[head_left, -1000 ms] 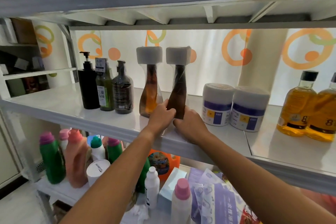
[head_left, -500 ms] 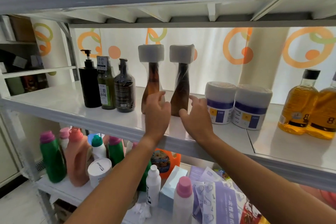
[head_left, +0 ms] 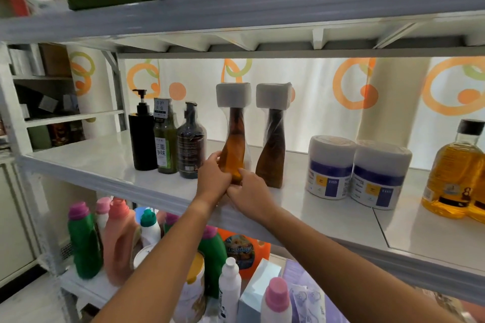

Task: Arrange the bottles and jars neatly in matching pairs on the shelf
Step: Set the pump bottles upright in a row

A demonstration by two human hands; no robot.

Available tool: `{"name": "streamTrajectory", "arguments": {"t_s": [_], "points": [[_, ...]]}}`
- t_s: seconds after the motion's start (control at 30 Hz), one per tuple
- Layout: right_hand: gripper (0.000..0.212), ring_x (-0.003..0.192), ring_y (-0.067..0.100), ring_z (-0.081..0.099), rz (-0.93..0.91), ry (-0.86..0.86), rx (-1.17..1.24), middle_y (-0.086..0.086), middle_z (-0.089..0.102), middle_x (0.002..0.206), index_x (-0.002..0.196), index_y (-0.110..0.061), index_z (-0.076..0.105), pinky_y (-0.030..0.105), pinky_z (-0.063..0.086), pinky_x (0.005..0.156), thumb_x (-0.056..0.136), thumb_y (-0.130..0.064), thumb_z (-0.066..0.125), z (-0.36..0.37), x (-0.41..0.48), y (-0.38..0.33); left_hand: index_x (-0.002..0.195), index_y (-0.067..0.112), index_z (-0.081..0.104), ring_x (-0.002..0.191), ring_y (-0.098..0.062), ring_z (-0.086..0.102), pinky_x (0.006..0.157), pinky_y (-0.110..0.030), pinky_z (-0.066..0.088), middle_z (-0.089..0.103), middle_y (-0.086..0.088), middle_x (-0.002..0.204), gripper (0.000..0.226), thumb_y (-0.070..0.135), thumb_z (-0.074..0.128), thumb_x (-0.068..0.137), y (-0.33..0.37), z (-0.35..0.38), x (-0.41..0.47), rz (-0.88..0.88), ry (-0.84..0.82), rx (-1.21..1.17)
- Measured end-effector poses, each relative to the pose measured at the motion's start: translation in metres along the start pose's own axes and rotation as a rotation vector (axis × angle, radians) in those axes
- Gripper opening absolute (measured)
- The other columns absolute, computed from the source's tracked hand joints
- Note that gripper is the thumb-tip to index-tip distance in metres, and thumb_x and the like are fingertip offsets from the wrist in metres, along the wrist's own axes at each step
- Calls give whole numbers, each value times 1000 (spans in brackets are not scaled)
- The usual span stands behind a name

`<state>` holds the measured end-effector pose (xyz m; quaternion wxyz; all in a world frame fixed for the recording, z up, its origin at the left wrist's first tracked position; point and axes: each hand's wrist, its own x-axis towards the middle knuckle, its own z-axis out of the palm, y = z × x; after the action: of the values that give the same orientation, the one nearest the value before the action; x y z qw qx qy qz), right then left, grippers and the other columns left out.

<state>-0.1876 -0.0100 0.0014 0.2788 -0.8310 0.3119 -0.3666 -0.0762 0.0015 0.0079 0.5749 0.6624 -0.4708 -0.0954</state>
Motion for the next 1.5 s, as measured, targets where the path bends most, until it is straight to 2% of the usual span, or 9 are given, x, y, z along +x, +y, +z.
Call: {"name": "streamTrajectory", "arguments": {"t_s": [0.17,0.33,0.5,0.53,0.6,0.67,0.77,0.97,1.5], "points": [[11,71,10,56,18,0,3,3,61,84,78,-22,53,17,39,58,83,-11,52,-1,2,2,136,14,50,116,-25,60,99,-40,49,64,-8,127,58,20,74,84,3,3,-1,-5,-31,35],[18,83,18,60,31,11,-21,7,63,96,99,-12,58,29,53,71,82,-14,51,5,-3,4,136,13,49,117,-28,60,101,-44,48,62,-10,130,57,21,73,85,9,11,4,4,-56,61],[31,103,14,54,43,604,89,0,52,115,120,-20,55,22,48,90,90,-14,59,-13,-13,-1,140,26,39,123,-28,55,103,-46,46,55,-4,139,71,31,78,80,7,14,5,-77,-140,-30],[38,110,15,52,81,649,65,1,51,123,126,-21,50,21,45,93,90,-15,60,-21,-11,0,142,27,35,127,-28,51,105,-44,44,50,-3,143,73,30,76,82,7,13,5,-86,-162,-20],[55,122,19,46,192,568,-33,2,44,138,140,-20,37,24,40,95,89,-15,60,-37,-4,9,147,28,25,133,-29,44,108,-44,38,43,-3,148,79,25,74,85,9,13,4,-84,-219,17],[65,125,24,46,336,370,-67,6,39,144,146,-18,25,31,44,95,89,-12,56,-48,2,21,150,29,19,136,-31,40,110,-46,36,38,-4,150,82,18,70,87,11,13,5,-91,-259,31],[57,112,25,54,405,177,-71,9,48,135,142,-17,31,33,51,88,89,-8,50,-51,0,35,151,27,19,139,-31,36,110,-44,36,35,-5,153,79,7,64,89,11,10,5,-107,-260,22],[51,117,26,55,366,188,6,7,54,134,140,-17,37,34,52,91,92,-3,48,-54,-4,34,150,30,23,141,-32,33,109,-50,39,33,-6,155,75,-1,55,91,7,8,6,-93,-275,-7],[59,115,27,56,369,165,-83,8,53,135,146,-16,28,36,53,89,91,-7,49,-52,-5,34,150,30,21,137,-30,39,106,-47,43,36,-6,153,73,2,55,92,5,7,7,-81,-315,-40]]}}
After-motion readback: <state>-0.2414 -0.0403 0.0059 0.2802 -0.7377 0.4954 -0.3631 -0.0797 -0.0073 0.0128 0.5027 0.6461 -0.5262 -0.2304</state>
